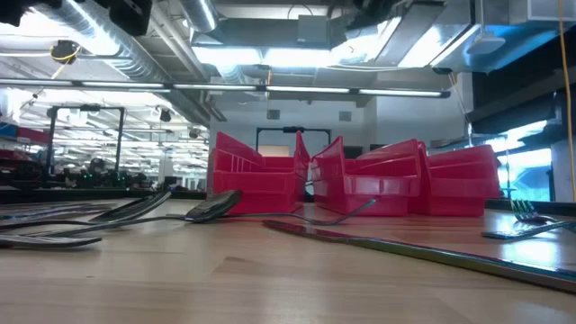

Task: Sort silverware
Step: Put the purple fork into the left red bin

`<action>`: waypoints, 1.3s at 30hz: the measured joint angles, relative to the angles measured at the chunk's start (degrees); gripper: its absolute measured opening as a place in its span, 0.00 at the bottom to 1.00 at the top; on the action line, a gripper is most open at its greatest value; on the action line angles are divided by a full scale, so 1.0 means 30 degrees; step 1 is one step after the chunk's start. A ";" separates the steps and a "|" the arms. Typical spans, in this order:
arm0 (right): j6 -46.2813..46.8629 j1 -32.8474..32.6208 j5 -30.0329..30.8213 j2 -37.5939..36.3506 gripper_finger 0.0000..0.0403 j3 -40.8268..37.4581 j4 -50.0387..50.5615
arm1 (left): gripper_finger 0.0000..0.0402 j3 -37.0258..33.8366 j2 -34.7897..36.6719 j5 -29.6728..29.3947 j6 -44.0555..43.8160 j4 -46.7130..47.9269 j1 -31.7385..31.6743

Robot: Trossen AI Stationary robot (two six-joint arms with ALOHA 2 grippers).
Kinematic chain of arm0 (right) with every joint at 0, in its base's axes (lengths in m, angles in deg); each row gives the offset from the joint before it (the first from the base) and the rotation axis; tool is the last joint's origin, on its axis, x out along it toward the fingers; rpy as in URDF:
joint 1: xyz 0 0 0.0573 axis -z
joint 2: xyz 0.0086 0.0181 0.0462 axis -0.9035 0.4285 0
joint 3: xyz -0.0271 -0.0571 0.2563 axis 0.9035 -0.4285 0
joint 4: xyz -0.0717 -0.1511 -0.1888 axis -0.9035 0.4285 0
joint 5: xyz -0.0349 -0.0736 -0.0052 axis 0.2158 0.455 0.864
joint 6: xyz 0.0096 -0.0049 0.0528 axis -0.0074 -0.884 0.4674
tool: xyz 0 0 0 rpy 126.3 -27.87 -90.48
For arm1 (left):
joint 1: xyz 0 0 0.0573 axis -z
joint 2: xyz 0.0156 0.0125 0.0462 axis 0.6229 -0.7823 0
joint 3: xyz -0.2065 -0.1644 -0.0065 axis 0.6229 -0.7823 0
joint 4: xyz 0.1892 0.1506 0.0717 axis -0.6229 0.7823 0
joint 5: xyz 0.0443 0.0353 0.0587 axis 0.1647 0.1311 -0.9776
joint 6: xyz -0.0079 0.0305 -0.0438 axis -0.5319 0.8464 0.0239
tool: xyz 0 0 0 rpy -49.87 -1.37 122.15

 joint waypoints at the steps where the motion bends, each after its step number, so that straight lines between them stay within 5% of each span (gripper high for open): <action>1: -0.0128 -0.0315 0.0166 0.0061 0.42 0.0000 -0.0014 | 0.15 0.0000 -0.0382 -0.0062 -0.0062 -0.0270 0.0373; 6: -0.0097 -0.1741 0.0381 0.0145 0.36 -0.0007 -0.0011 | 0.11 0.0000 -0.2716 -0.1558 -0.0150 -0.1255 0.2543; 10: -0.0090 -0.3222 0.2690 0.0145 0.36 -0.0007 0.1022 | 0.09 0.0000 -0.4481 -0.2804 -0.0765 -0.2814 0.3732; 16: 0.1994 -0.4821 0.6801 0.0050 0.39 -0.0007 0.8358 | 0.09 0.0007 -0.7428 -0.4266 -0.1035 -0.5968 0.4720; 21: 0.3723 -0.5815 0.6856 -0.0102 0.40 -0.0007 1.0385 | 0.09 0.0390 -1.0648 -0.4787 -0.0921 -0.8557 0.4602; 39: 0.8268 -0.7108 0.9321 -0.2951 0.41 -0.0124 1.7906 | 0.09 1.0744 -2.2526 -0.3790 0.3183 -0.8868 0.0942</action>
